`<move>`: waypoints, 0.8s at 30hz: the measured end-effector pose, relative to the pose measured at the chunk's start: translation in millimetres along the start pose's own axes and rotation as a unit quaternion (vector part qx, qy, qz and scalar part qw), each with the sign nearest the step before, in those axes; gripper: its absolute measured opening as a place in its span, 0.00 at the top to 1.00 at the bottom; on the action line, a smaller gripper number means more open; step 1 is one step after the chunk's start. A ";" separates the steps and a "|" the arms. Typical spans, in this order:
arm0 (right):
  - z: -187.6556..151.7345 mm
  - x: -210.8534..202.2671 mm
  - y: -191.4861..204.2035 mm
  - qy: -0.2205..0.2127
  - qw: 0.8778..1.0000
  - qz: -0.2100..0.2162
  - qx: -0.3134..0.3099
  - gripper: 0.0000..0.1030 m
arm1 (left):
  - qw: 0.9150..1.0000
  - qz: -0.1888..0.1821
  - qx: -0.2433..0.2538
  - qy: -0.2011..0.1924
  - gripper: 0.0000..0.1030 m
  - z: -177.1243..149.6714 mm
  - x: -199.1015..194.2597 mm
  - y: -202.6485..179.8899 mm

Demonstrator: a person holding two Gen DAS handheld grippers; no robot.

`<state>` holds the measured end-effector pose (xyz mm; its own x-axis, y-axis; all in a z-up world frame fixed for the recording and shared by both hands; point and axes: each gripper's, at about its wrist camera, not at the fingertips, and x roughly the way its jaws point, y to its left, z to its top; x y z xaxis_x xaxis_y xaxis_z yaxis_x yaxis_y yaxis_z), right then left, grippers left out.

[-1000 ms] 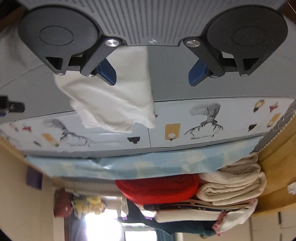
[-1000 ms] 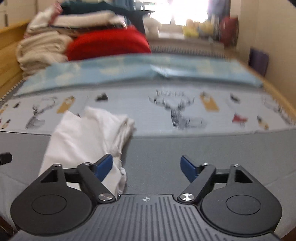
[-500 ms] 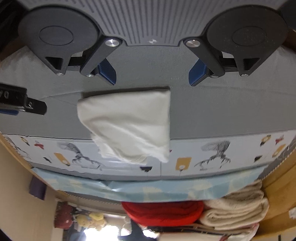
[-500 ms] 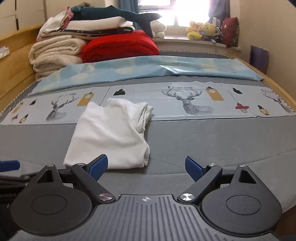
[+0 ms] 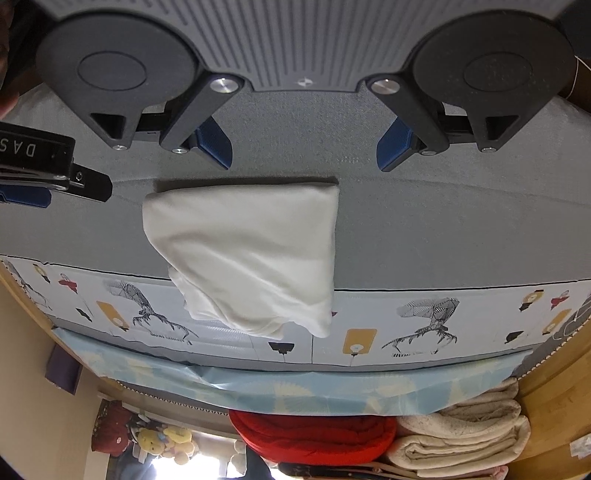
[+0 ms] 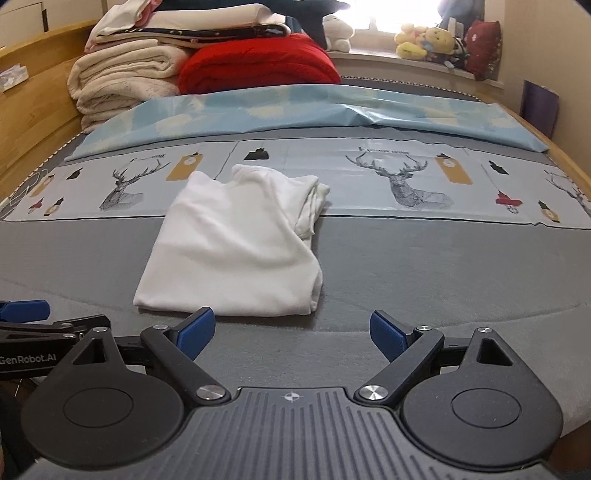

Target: Fold small clothes

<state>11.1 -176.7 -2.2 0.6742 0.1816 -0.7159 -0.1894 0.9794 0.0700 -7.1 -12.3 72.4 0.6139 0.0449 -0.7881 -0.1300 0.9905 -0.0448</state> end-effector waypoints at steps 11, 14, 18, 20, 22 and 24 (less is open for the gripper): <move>1.6 0.9 -1.4 0.000 1.000 0.006 0.006 0.11 | 1.000 -0.006 0.002 0.003 0.14 1.1 5.4 -1.6; 1.7 0.5 -3.0 -0.001 1.000 0.006 0.010 0.11 | 1.000 -0.006 0.001 0.003 0.13 1.1 5.6 -1.7; 1.3 0.8 -3.3 0.000 1.000 0.006 0.012 0.11 | 1.000 -0.007 0.002 0.002 0.13 0.6 5.7 -1.6; 1.5 1.1 -3.4 0.001 1.000 0.006 0.011 0.11 | 1.000 -0.008 0.002 0.003 0.13 0.5 5.9 -1.7; 1.2 1.3 -3.2 0.002 1.000 0.006 0.010 0.11 | 1.000 -0.008 0.002 0.002 0.13 0.5 5.8 -1.4; 1.3 1.3 -3.4 0.003 1.000 0.006 0.011 0.11 | 1.000 -0.009 0.002 0.002 0.13 0.5 6.0 -1.3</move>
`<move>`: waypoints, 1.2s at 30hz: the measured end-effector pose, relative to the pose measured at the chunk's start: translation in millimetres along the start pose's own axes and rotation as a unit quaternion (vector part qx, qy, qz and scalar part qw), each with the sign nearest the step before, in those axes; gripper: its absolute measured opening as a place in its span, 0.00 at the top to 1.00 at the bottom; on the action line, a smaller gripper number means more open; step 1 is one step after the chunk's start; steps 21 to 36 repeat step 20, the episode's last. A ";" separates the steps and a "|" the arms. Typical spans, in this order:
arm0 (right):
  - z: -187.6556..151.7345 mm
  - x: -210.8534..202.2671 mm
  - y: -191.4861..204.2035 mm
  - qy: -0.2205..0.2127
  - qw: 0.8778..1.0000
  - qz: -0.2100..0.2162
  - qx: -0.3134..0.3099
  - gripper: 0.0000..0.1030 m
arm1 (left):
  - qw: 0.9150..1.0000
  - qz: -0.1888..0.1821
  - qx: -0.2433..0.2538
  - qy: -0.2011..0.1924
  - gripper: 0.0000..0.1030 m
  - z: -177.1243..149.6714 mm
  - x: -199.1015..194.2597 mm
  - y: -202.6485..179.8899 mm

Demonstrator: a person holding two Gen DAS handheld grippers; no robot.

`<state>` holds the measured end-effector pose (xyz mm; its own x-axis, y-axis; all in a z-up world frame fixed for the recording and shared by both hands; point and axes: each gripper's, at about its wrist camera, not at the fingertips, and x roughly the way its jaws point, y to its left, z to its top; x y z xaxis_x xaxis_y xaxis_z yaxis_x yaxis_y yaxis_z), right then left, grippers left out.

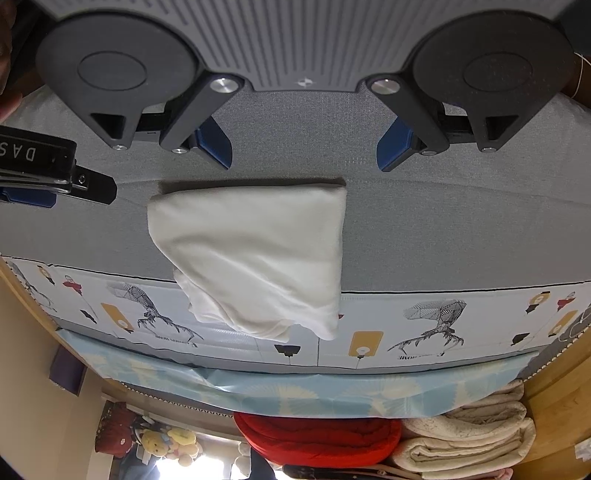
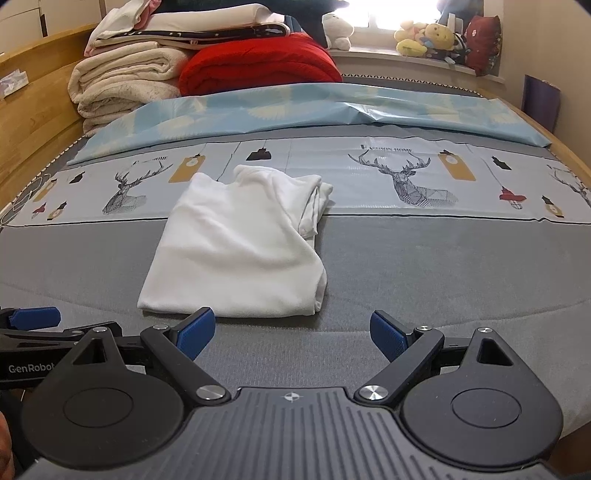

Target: Fold small clothes

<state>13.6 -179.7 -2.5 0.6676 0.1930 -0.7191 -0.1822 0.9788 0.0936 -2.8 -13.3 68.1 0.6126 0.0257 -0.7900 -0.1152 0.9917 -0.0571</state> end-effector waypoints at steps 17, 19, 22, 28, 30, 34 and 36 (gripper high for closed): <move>-1.0 2.7 0.8 0.001 1.000 0.002 -0.002 0.11 | 1.000 -0.004 0.004 -0.003 0.13 0.1 0.4 -2.2; -1.0 3.1 1.4 0.001 1.000 0.002 -0.001 0.11 | 1.000 -0.004 0.005 -0.001 0.13 0.0 1.3 -2.9; -1.0 3.1 1.6 0.001 1.000 0.002 -0.001 0.11 | 1.000 -0.005 0.005 -0.001 0.13 0.1 1.4 -2.4; -1.0 3.1 1.6 0.001 1.000 0.002 -0.001 0.11 | 1.000 -0.005 0.005 -0.001 0.13 0.1 1.4 -2.4; -1.0 3.1 1.6 0.001 1.000 0.002 -0.001 0.11 | 1.000 -0.005 0.005 -0.001 0.13 0.1 1.4 -2.4; -1.0 3.1 1.6 0.001 1.000 0.002 -0.001 0.11 | 1.000 -0.005 0.005 -0.001 0.13 0.1 1.4 -2.4; -1.0 3.1 1.6 0.001 1.000 0.002 -0.001 0.11 | 1.000 -0.005 0.005 -0.001 0.13 0.1 1.4 -2.4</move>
